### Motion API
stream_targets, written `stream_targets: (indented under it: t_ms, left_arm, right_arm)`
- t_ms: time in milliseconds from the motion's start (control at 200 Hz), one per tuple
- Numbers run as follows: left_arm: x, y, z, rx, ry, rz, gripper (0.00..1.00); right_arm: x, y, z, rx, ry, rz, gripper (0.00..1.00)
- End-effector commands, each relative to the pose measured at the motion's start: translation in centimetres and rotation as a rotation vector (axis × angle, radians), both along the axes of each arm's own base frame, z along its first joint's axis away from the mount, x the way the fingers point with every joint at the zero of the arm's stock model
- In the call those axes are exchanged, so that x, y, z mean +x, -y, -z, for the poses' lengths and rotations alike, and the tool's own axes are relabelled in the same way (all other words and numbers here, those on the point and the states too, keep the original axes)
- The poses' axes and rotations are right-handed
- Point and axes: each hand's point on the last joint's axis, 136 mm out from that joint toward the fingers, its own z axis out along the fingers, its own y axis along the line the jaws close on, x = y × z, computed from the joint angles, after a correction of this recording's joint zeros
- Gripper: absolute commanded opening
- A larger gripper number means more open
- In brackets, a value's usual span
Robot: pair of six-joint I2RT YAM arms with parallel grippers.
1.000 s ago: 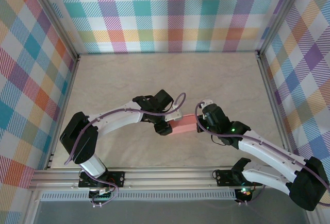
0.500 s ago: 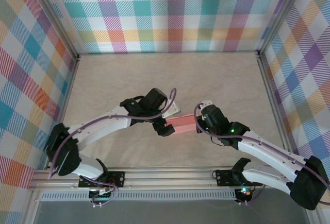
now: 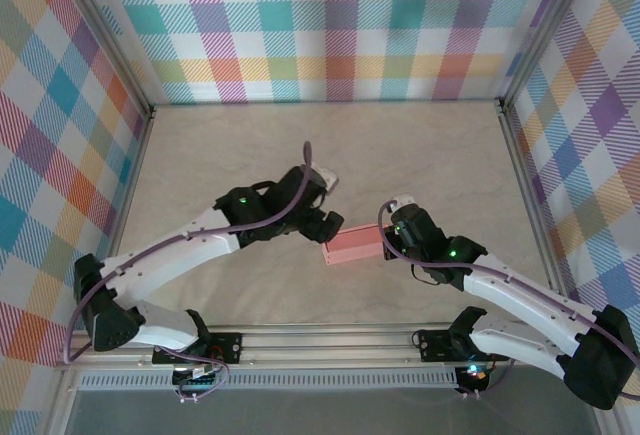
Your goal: Fold the paper box
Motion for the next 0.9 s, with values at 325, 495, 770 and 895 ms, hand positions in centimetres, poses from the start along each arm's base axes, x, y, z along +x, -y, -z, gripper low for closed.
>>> stream_targets:
  t_ms: [325,495,770,895]
  left_arm:
    - [-2.4,-0.4,4.4,0.146,-0.196,-0.03,0.52]
    - [-2.2,-0.8,5.4,0.185,-0.204,-0.049,0.43]
    - [-1.2,-0.5,6.2,0.214,-0.173,-0.066,0.36]
    - [-1.2,-0.1,6.8,0.219,-0.187,-0.056,0.34]
  right_arm:
    - [-0.6,0.2,0.1,0.01,-0.049,0.027,0.0]
    - [-0.7,0.3,-0.1,0.009,-0.049,0.026,0.0]
    - [-0.9,0.1,0.0,0.021,-0.052,0.016,0.0]
    - [-0.8,0.0,-0.1,0.025,-0.051,0.015,0.0]
